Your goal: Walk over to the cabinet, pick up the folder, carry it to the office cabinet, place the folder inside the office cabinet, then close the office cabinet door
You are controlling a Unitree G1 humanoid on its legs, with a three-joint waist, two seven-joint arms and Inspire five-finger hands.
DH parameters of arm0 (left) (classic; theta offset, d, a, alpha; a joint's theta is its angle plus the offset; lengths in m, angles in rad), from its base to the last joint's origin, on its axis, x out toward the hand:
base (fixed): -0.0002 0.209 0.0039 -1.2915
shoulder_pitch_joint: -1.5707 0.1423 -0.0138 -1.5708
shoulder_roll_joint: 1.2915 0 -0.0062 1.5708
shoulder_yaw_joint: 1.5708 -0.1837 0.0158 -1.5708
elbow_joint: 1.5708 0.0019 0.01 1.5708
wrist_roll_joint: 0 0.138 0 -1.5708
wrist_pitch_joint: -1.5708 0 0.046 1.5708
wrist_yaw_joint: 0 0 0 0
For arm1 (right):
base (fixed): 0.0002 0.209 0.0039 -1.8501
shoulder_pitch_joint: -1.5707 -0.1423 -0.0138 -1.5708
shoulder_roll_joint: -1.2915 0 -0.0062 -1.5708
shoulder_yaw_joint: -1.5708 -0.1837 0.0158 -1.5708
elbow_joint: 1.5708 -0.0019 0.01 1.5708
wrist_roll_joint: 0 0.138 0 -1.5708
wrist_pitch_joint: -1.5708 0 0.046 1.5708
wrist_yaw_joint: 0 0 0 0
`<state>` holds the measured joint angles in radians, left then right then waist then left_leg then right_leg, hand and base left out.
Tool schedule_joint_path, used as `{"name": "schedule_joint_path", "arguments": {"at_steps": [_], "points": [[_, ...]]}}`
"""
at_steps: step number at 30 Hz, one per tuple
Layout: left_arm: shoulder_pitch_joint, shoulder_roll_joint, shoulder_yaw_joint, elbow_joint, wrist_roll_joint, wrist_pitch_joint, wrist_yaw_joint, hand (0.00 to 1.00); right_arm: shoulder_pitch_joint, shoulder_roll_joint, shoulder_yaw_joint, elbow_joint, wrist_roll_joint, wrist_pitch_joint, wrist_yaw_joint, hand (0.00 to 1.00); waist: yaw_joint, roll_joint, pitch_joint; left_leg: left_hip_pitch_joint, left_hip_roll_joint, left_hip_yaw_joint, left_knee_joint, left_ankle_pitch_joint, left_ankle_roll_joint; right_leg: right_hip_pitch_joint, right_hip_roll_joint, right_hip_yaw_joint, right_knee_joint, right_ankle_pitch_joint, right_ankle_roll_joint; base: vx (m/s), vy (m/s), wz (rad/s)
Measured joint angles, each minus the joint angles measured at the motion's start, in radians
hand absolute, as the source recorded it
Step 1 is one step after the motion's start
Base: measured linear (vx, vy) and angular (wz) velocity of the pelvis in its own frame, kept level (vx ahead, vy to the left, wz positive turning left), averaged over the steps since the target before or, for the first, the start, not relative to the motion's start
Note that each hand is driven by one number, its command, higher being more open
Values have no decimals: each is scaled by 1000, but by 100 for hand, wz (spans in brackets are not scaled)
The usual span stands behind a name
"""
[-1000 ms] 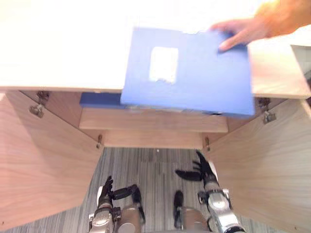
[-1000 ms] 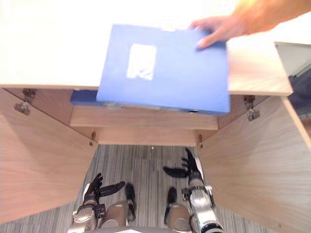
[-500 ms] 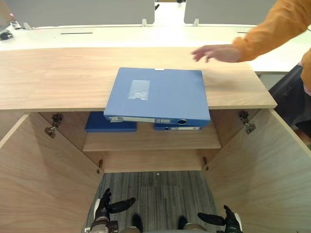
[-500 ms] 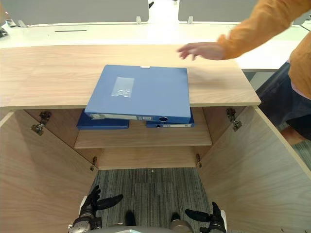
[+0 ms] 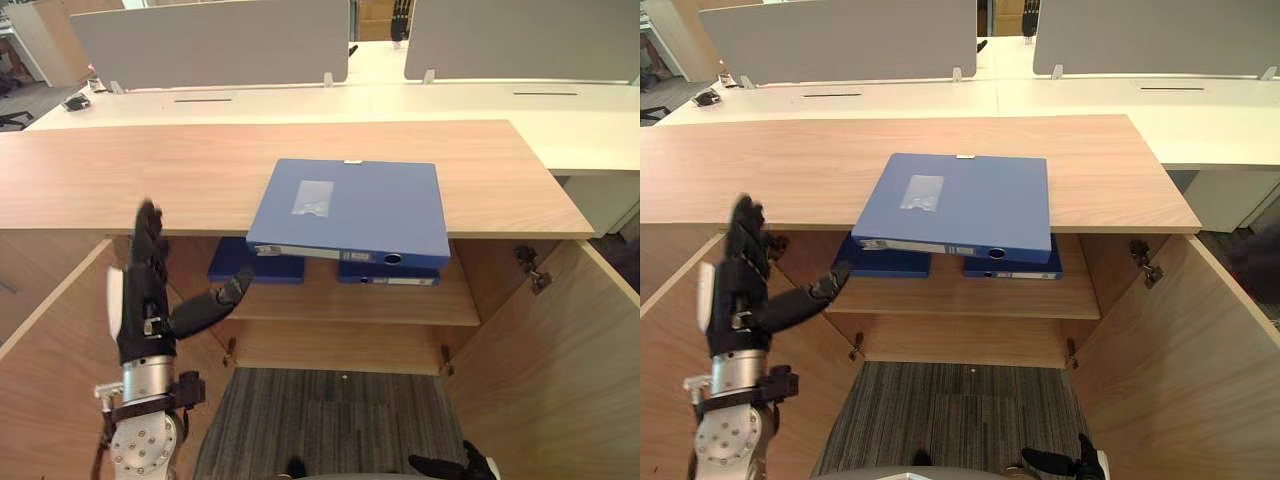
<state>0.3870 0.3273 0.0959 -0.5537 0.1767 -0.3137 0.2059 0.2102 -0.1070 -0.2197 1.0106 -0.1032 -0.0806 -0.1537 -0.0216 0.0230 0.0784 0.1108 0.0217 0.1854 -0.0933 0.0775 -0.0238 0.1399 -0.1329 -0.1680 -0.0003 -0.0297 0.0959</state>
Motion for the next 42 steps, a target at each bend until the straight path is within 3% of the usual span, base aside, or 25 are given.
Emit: {"name": "schedule_joint_path", "arguments": {"at_steps": [3,8,12,16,17,23,30,33,36,42], "points": [[-56,79,-75,-2,203,1,10,100,-3,-9,42,2,-8,-4,2,100,-8,0,-8,4,4,1,0,0,0,3,4,1,0,-1,-2,0,0,0],[-130,170,-178,16,398,1,7,100,-2,-12,81,-2,-9,-17,5,100,-21,0,-10,8,11,13,-1,-2,-4,-1,11,15,1,-2,-7,-20,-10,-7],[-226,182,-224,99,475,8,9,100,2,-19,104,-4,-9,-18,6,100,-25,0,-10,10,13,19,-1,-3,-4,-4,14,23,1,-3,-12,-2,-6,-7],[-301,191,-263,265,559,68,9,100,-5,-22,125,-26,-11,-18,17,100,-50,-1,-10,10,13,21,-1,-4,-5,-6,14,25,-5,-8,-20,4,1,-1],[-307,188,-264,303,579,87,9,0,-5,-22,129,-29,-11,-18,17,100,-50,-2,-9,10,13,24,-1,-6,-6,-8,15,29,-6,-8,-20,19,3,-8],[-343,158,-257,338,669,159,17,0,-4,-18,129,-37,-11,-17,24,100,-47,-12,-10,9,12,36,-1,-14,-6,-11,15,40,-16,0,-13,40,4,-7],[-391,144,-226,277,665,131,23,0,-2,-16,129,-102,-7,-16,27,100,-51,-15,-13,11,13,48,-1,-21,-8,-12,16,55,-25,4,-13,11,-6,-7],[-356,110,-226,225,573,120,-7,0,1,-7,129,-160,5,-16,26,100,-49,-16,-15,10,15,64,-1,-25,-12,-24,17,74,-24,6,-12,-3,-2,-18],[-290,66,-244,148,511,94,-41,0,27,14,127,-294,46,-16,24,100,-51,-17,-14,3,16,72,4,-26,-11,-36,19,84,-22,9,-11,5,-7,-10],[-134,1,-261,-52,208,31,-125,0,132,86,110,-790,204,-38,39,100,-52,-24,-11,1,16,73,4,-29,-9,-41,19,86,-21,9,-11,0,0,0]]}}
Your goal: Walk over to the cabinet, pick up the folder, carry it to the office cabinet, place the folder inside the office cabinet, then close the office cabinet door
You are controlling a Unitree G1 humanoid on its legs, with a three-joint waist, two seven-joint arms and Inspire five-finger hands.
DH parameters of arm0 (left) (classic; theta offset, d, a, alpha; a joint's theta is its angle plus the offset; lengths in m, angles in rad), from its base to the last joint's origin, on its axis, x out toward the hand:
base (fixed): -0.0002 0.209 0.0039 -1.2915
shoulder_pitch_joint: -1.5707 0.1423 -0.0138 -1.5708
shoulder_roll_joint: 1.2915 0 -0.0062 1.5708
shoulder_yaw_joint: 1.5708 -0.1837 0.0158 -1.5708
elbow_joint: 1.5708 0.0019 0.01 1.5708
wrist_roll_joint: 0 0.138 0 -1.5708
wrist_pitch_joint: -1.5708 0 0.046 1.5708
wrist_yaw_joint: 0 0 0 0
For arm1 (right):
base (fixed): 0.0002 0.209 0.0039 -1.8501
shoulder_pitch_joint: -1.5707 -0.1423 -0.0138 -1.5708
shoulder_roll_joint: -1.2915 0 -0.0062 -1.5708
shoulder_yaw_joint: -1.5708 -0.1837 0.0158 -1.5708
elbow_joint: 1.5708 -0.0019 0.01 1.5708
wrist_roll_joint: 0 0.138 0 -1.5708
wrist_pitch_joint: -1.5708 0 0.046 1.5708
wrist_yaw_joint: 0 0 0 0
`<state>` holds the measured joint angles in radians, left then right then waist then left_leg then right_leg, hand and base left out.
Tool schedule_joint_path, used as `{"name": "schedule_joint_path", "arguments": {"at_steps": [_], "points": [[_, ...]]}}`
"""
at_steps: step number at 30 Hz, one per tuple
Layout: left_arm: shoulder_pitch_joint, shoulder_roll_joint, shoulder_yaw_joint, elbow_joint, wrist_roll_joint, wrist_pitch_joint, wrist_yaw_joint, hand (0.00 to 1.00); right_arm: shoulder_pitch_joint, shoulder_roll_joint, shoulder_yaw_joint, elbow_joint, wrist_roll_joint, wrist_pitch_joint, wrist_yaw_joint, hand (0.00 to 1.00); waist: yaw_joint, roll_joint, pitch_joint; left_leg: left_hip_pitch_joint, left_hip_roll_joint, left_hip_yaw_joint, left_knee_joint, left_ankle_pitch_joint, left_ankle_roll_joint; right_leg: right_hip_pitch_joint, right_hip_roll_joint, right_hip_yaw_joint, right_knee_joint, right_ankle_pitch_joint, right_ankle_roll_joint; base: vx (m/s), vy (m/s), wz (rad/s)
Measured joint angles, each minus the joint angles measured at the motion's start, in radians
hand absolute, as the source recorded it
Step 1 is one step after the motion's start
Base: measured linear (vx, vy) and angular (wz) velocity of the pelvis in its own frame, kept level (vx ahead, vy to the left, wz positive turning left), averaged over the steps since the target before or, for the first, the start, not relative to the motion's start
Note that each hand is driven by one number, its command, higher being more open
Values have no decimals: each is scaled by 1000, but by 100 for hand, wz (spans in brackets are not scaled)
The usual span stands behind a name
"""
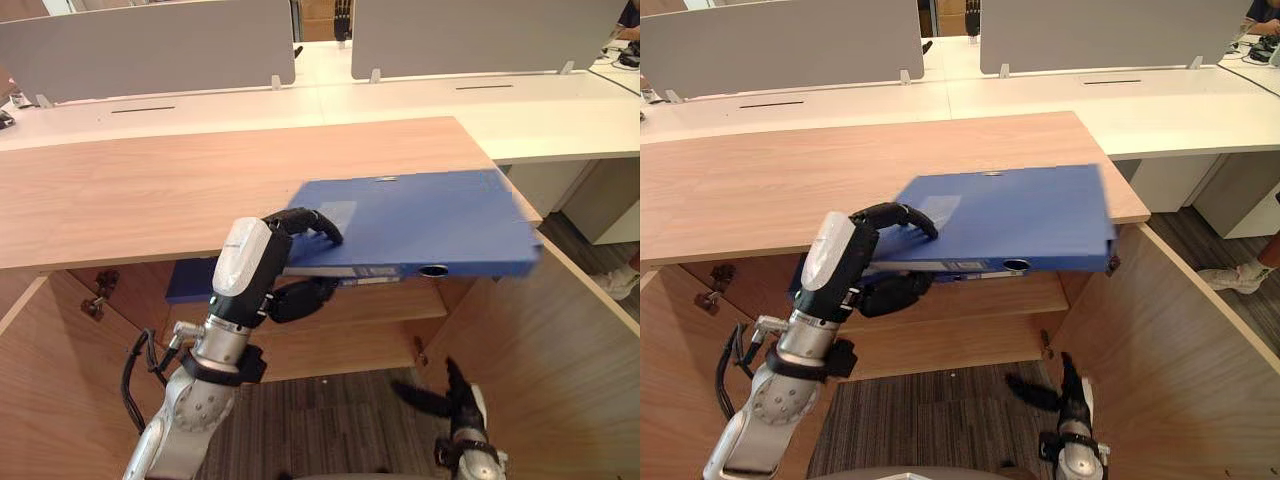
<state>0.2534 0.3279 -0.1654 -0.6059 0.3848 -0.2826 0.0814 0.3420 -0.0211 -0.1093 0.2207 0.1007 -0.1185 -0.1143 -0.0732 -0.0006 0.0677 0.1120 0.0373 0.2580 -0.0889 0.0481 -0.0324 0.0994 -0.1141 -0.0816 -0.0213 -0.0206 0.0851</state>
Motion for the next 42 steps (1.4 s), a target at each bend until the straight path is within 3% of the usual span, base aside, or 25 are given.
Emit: {"name": "schedule_joint_path", "arguments": {"at_steps": [4,6,13,19,24,33,34,42], "points": [[76,-25,30,-56,-223,-7,-32,0,51,5,-2,-300,108,-28,44,100,2,-7,4,-4,0,3,0,-2,1,-8,0,5,2,0,0,-12,-5,-2],[122,-42,71,-74,-412,-6,-81,0,70,-3,-11,-466,192,-63,93,100,2,-18,10,-6,0,4,0,-2,0,-10,0,6,2,0,0,0,0,0],[190,-58,125,-74,-838,37,-200,0,41,-111,-22,-740,383,-105,225,100,8,-33,10,-7,-2,12,0,-9,4,-15,-1,14,3,1,2,3,-7,-3],[202,-49,122,-57,-1057,65,-287,0,-90,-280,-8,-757,460,-117,267,100,10,-33,9,-7,-1,12,0,-10,4,-14,0,16,9,1,2,0,0,0],[205,13,99,14,-1175,105,-333,0,-203,-447,69,-737,469,-130,297,100,11,-31,5,-7,-1,12,0,-9,5,-17,0,17,17,1,2,-20,-13,0],[212,118,41,57,-1273,153,-378,0,-367,-568,180,-541,478,-132,286,100,25,-26,2,-11,-4,2,0,-3,8,-19,-3,9,22,1,2,-4,-4,2],[212,128,32,57,-1284,158,-380,0,-385,-579,197,-517,497,-132,285,0,26,-23,0,-14,-4,-3,0,-2,9,-19,-4,3,22,1,2,0,0,12],[212,208,21,93,-1355,163,-386,0,-499,-706,313,-380,677,-124,311,0,35,-8,-10,-31,-7,-28,0,11,11,-22,-6,-22,23,1,2,-24,-16,10]]}}
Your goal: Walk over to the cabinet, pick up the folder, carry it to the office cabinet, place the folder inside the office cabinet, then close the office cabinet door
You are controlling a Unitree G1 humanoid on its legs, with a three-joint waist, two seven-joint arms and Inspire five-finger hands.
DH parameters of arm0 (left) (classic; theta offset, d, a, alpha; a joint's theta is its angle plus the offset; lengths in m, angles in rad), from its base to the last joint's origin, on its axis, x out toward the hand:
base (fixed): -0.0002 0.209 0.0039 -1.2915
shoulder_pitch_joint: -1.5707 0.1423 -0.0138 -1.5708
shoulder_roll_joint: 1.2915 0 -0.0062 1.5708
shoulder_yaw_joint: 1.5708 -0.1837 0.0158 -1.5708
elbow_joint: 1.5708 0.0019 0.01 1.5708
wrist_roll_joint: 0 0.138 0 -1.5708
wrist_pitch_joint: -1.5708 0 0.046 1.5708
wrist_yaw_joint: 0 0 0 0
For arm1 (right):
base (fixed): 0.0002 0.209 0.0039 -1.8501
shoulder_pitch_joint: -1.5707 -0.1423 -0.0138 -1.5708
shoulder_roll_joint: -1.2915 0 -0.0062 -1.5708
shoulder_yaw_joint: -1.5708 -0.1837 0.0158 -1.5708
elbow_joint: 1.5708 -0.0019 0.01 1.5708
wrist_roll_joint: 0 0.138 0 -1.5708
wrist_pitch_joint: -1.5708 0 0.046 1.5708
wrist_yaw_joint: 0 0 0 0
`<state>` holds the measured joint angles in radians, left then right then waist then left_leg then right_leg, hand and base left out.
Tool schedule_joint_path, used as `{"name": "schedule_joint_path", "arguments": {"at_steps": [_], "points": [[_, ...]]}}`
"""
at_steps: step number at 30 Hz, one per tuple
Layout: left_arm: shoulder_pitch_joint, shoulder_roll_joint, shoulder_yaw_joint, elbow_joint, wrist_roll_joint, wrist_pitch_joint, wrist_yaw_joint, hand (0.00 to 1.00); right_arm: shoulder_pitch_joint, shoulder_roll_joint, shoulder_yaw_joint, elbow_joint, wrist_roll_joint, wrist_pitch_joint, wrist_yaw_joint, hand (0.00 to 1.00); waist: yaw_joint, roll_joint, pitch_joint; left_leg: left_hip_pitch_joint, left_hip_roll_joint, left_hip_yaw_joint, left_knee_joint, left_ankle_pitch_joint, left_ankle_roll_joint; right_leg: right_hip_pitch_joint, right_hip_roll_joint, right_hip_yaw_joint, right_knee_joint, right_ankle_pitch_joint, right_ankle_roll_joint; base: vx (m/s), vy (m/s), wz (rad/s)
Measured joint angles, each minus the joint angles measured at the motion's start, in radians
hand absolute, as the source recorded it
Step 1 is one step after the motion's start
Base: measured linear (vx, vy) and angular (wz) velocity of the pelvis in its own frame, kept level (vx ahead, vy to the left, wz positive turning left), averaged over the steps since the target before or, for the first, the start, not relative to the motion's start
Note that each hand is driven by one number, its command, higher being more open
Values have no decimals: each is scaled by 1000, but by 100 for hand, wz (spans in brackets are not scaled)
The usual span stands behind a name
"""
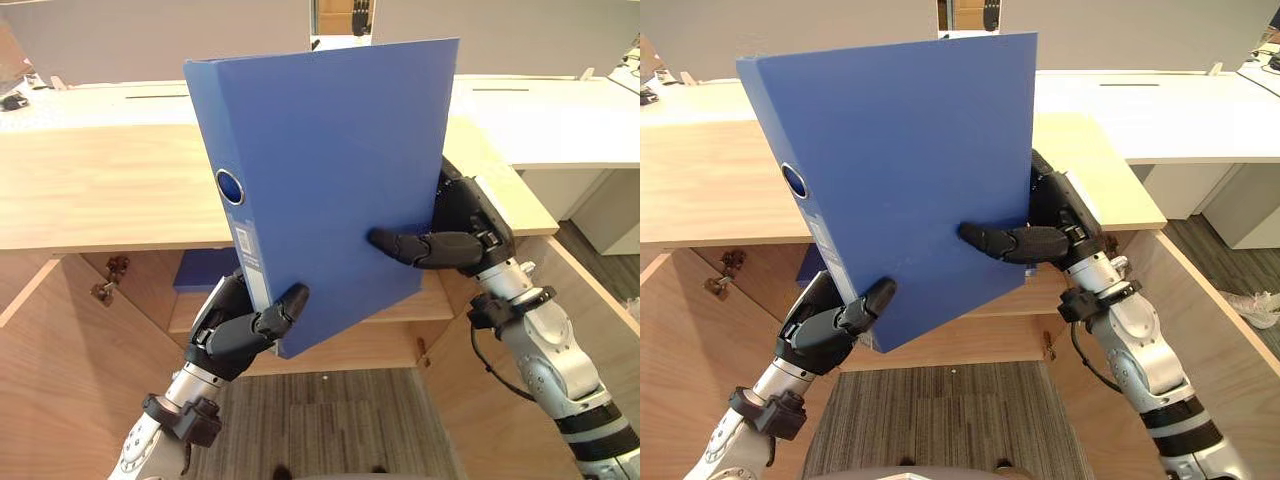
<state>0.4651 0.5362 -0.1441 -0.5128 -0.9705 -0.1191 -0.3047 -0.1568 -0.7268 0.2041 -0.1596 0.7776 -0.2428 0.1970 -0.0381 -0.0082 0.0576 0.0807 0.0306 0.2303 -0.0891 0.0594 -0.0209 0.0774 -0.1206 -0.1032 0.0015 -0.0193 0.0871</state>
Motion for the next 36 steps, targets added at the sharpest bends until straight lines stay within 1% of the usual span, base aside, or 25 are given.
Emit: {"name": "schedule_joint_path", "arguments": {"at_steps": [2,5,8,10,11,12,14,15,16,17,19,21,22,23,24,27,28,29,32,34,36], "points": [[0,24,0,8,-2,0,0,0,0,-24,10,2,37,3,12,0,5,2,-1,-2,0,-5,0,3,0,0,0,-6,1,0,0,-33,-21,8],[0,37,0,10,-2,0,0,0,0,-43,23,2,47,2,18,0,11,4,-3,-3,0,-9,-5,5,0,0,0,-7,4,0,0,-41,-17,4],[-4,33,2,18,13,0,0,0,1,-42,30,1,46,2,41,0,15,5,-5,-8,0,-14,-5,9,0,-4,-1,-12,8,-1,-1,-37,-10,5],[-13,5,23,28,56,-1,0,0,5,-17,29,-19,42,3,68,0,18,6,-5,-18,0,-20,-5,15,0,-13,0,-16,9,-1,-1,-46,-15,9],[-21,-30,43,41,99,-7,-2,100,11,17,26,-26,24,3,67,0,21,6,-6,-20,0,-24,-5,18,0,-13,0,-20,9,-1,-1,-36,-16,12],[-31,-79,73,45,158,-15,-5,100,15,81,8,-26,0,13,64,0,28,6,-6,-21,0,-29,-5,20,-1,-12,0,-25,10,-1,-1,-40,-15,12],[-60,-179,134,58,215,-35,0,100,37,177,-35,-45,-37,17,66,0,46,7,-7,-23,0,-33,-5,23,0,-12,0,-29,12,-1,-1,-34,-6,8],[-69,-210,153,66,228,-42,0,100,46,201,-48,-54,-49,17,66,0,50,7,-7,-25,0,-34,-5,23,0,-13,0,-31,12,-1,-1,-27,-4,9],[-85,-287,208,92,253,-67,3,100,54,260,-66,-70,-80,17,61,0,51,7,-12,-28,0,-40,-5,25,0,-13,-1,-37,12,-1,-1,-24,-6,9],[-90,-311,227,103,270,-75,14,100,54,281,-72,-72,-98,17,58,0,51,7,-15,-29,0,-41,-5,25,0,-13,0,-38,12,-1,-2,-24,-8,10],[-97,-376,295,146,336,-103,69,100,54,340,-96,-73,-155,17,41,0,53,8,-30,-32,0,-45,-5,26,0,-14,0,-42,12,-2,-2,-15,-6,5],[-100,-407,338,183,373,-123,104,100,54,361,-111,-73,-178,17,32,0,54,8,-31,-32,0,-46,-5,27,0,-14,0,-43,12,-2,-2,0,0,0],[-105,-429,381,228,397,-129,151,100,54,381,-137,-74,-181,17,29,0,54,9,-32,-33,0,-46,-5,27,0,-14,-1,-43,12,-2,-2,0,0,0],[-109,-442,434,301,415,-128,196,100,54,399,-157,-91,-181,17,24,0,52,12,-34,-32,0,-46,-6,27,0,-14,0,-43,12,-2,-2,0,0,0],[-110,-444,457,338,422,-127,218,100,54,406,-168,-101,-181,17,20,0,51,12,-34,-33,1,-46,-6,27,0,-14,0,-43,12,-2,-3,0,0,0],[-99,-446,555,528,462,-111,289,100,52,418,-223,-154,-182,6,-3,0,53,11,-34,-37,1,-46,-6,27,0,-20,0,-43,12,-2,-3,0,0,0],[-94,-445,562,555,473,-107,299,100,52,418,-227,-160,-182,4,-5,0,53,10,-35,-38,1,-46,-6,27,0,-21,-1,-43,12,-2,-3,0,0,0],[-85,-446,573,639,507,-100,306,100,51,417,-222,-167,-183,1,-7,0,53,9,-35,-39,1,-45,-6,27,0,-25,-1,-43,12,-2,-3,0,0,0],[-84,-447,572,748,543,-86,306,100,51,416,-191,-167,-192,1,-6,0,53,9,-36,-41,2,-44,-6,28,0,-29,0,-42,12,-3,-4,0,0,0],[-91,-447,569,900,571,-67,304,100,51,414,-120,-167,-207,1,-6,0,49,8,-36,-48,4,-40,-6,28,-1,-37,2,-38,12,-3,-4,-13,-3,-5],[-97,-447,569,1009,593,-53,302,100,51,409,-60,-165,-223,2,-6,0,49,6,-37,-53,6,-36,-6,27,-2,-45,4,-34,12,-2,-4,0,-4,-7]]}}
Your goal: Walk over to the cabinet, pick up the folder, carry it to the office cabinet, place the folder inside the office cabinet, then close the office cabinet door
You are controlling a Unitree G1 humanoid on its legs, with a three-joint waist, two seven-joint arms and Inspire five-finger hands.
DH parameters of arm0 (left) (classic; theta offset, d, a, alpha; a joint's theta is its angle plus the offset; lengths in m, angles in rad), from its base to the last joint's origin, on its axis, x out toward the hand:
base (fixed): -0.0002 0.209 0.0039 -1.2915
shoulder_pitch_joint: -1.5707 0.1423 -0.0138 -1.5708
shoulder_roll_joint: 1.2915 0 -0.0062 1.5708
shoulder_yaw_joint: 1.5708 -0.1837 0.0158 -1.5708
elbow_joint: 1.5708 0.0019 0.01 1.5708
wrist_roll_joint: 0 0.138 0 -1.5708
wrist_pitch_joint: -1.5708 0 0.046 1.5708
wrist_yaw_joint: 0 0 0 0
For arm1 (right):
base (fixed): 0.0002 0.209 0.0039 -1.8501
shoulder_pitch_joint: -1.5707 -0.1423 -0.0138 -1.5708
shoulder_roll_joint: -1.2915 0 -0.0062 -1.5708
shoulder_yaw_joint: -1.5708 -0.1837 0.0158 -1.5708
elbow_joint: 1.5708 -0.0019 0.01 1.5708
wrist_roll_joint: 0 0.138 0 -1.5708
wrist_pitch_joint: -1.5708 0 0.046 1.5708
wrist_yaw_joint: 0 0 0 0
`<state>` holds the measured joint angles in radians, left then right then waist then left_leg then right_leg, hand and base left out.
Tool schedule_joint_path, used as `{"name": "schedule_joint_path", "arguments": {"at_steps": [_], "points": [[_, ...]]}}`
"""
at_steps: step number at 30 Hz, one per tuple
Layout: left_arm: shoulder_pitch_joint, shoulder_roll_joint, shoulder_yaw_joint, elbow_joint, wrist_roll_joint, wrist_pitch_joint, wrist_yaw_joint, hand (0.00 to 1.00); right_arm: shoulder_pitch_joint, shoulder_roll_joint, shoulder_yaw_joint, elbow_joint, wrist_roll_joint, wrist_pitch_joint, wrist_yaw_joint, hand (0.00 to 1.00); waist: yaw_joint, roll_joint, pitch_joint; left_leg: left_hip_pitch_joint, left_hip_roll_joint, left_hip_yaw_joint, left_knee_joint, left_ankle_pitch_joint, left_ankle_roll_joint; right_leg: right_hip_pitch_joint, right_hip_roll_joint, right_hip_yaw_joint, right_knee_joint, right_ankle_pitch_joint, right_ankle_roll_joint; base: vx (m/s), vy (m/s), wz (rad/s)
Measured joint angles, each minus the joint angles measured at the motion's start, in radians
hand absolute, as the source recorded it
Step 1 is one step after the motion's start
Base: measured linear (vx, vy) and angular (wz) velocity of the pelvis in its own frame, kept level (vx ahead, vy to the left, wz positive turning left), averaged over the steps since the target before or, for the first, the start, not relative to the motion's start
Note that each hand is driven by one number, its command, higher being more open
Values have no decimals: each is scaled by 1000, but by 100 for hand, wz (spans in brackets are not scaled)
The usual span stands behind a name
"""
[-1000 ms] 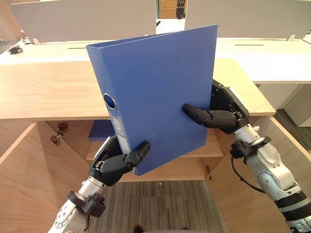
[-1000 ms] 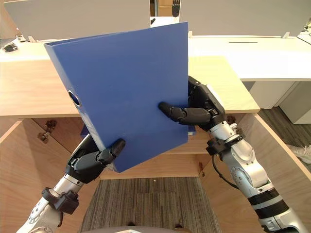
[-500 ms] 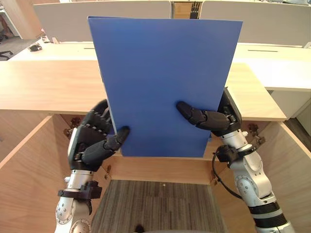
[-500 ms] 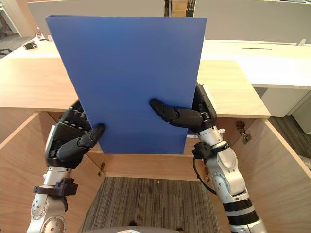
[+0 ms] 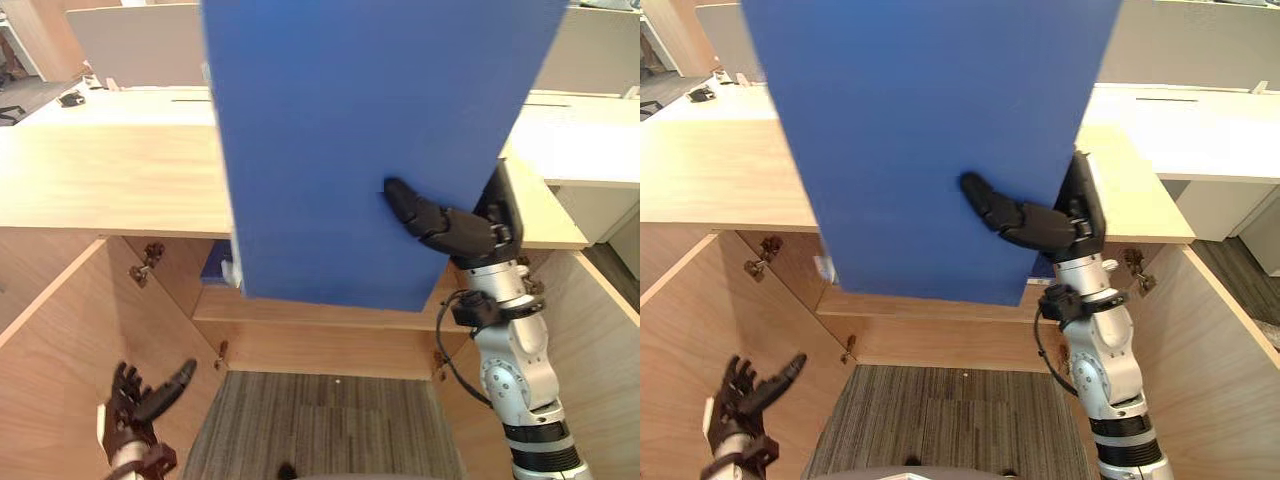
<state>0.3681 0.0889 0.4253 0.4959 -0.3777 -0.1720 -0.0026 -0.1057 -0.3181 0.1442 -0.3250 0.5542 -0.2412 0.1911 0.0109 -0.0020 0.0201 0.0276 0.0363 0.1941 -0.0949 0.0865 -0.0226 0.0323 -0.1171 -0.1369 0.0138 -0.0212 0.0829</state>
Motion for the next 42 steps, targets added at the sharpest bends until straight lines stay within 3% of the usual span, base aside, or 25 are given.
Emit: {"name": "schedule_joint_path", "arguments": {"at_steps": [3,7,9,12,14,18,21,24,27,32,42], "points": [[-19,3,-2,226,57,24,-11,100,-7,-33,160,24,-40,1,6,0,0,-8,-3,-10,3,5,0,-1,-1,-11,3,6,-4,2,-2,18,-11,-6],[-35,8,-14,449,127,63,-30,100,-77,-52,401,203,-180,24,34,0,12,-18,11,-30,15,15,6,1,-4,-40,10,18,2,6,-8,0,-15,-8],[-88,11,-37,485,156,70,-35,100,-159,-48,490,324,-280,55,41,0,38,-34,84,-84,21,17,48,-2,-11,-102,12,24,61,-2,-19,-102,-10,-5],[-177,17,-63,490,162,70,-37,100,-257,-29,528,424,-380,91,41,0,55,-40,177,-209,37,7,171,-37,-13,-205,10,23,145,-11,-29,-171,-23,7],[-241,20,-85,479,160,62,-36,100,-314,-20,530,493,-421,105,32,0,59,-14,261,-311,53,-7,298,-78,-10,-281,8,16,224,-31,-29,-212,-3,11],[-345,49,-192,406,151,40,-23,100,-419,0,443,590,-440,114,-20,0,50,30,383,-518,56,-40,460,-104,-4,-493,-19,4,424,-94,-32,-219,18,18],[-390,54,-245,359,150,25,-17,100,-478,9,396,652,-435,131,-54,0,52,39,422,-613,64,-49,514,-105,-2,-591,-28,0,493,-107,-38,-107,-11,12],[-441,35,-315,273,145,12,-10,100,-525,15,295,673,-383,139,-119,0,58,52,431,-797,80,-62,647,-137,7,-765,-37,-2,622,-146,-43,-98,-9,7],[-458,24,-319,206,142,8,1,100,-557,34,221,672,-306,139,-167,0,57,56,438,-879,91,-68,719,-166,5,-842,-40,-3,693,-173,-47,-36,-6,1],[-479,-21,-318,57,120,-5,19,100,-745,73,-28,673,-22,115,-331,0,61,64,444,-1066,111,-92,865,-196,11,-1018,-44,-1,837,-217,-57,-26,-24,1],[-484,-70,-318,-32,79,-8,92,100,-877,165,-391,723,368,-62,-588,0,83,69,452,-1101,123,-96,891,-201,4,-1057,-41,-6,868,-229,-63,-8,-25,-1]]}}
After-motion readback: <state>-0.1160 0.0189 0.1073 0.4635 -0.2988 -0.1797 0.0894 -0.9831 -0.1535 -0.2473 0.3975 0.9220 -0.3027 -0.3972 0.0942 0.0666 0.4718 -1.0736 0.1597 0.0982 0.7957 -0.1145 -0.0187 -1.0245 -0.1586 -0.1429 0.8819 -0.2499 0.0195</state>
